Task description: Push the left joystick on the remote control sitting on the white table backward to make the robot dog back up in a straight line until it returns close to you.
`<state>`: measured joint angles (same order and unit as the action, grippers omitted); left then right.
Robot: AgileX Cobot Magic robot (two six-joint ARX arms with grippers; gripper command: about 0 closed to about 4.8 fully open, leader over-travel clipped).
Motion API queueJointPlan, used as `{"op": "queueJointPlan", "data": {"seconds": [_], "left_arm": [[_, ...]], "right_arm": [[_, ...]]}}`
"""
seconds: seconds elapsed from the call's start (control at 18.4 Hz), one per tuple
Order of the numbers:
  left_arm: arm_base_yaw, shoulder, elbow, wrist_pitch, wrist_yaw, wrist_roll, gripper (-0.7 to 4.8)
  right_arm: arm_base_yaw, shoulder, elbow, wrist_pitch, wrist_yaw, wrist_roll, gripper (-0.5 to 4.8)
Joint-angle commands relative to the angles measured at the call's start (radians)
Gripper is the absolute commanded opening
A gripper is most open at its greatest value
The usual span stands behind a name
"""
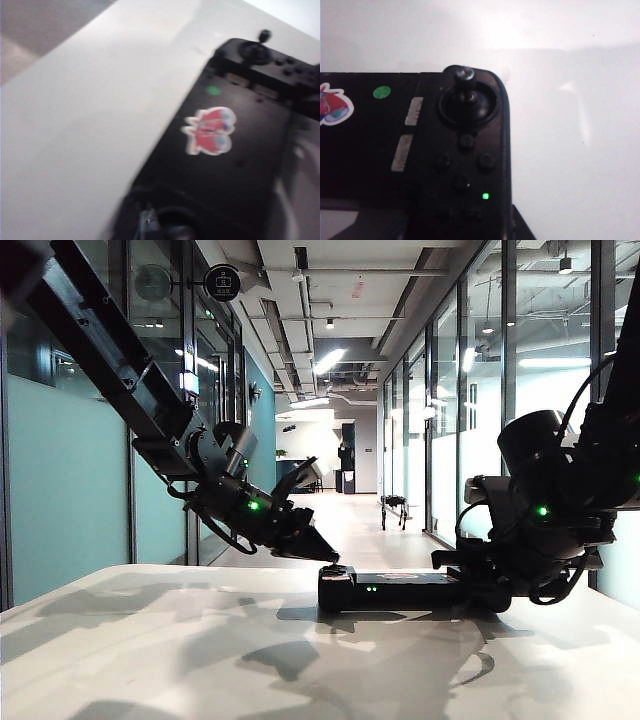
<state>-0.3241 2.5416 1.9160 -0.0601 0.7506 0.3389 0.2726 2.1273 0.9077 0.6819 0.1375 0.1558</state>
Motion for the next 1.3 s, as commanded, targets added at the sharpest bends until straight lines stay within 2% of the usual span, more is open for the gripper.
{"op": "queueJointPlan", "data": {"seconds": [0.05, 0.16, 0.27, 0.71, 0.92, 1.14, 1.3], "left_arm": [[-0.002, -0.005, 0.005, -0.014, 0.040, 0.044, -0.06], [-0.002, -0.005, 0.007, -0.013, 0.037, 0.050, -0.06], [-0.002, -0.005, 0.010, 0.000, -0.021, 0.050, -0.06], [-0.017, -0.005, 0.042, 0.013, -0.028, 0.058, -0.06], [-0.018, -0.005, 0.043, -0.023, -0.032, 0.082, -0.06], [-0.017, -0.005, 0.046, -0.092, -0.058, 0.153, -0.06], [-0.017, -0.005, 0.046, -0.101, -0.046, 0.160, -0.06]], "right_arm": [[0.002, -0.006, 0.004, 0.033, 0.003, 0.001, 1.65], [0.002, -0.006, 0.004, 0.033, 0.003, 0.001, 1.65], [0.002, -0.006, 0.004, 0.033, 0.003, 0.001, 1.65], [0.002, -0.006, 0.004, 0.033, 0.003, 0.001, 1.65], [0.002, -0.006, 0.004, 0.033, 0.003, 0.001, 1.65], [0.002, -0.006, 0.004, 0.033, 0.003, 0.001, 1.65], [0.002, -0.006, 0.004, 0.033, 0.003, 0.001, 1.65]]}}
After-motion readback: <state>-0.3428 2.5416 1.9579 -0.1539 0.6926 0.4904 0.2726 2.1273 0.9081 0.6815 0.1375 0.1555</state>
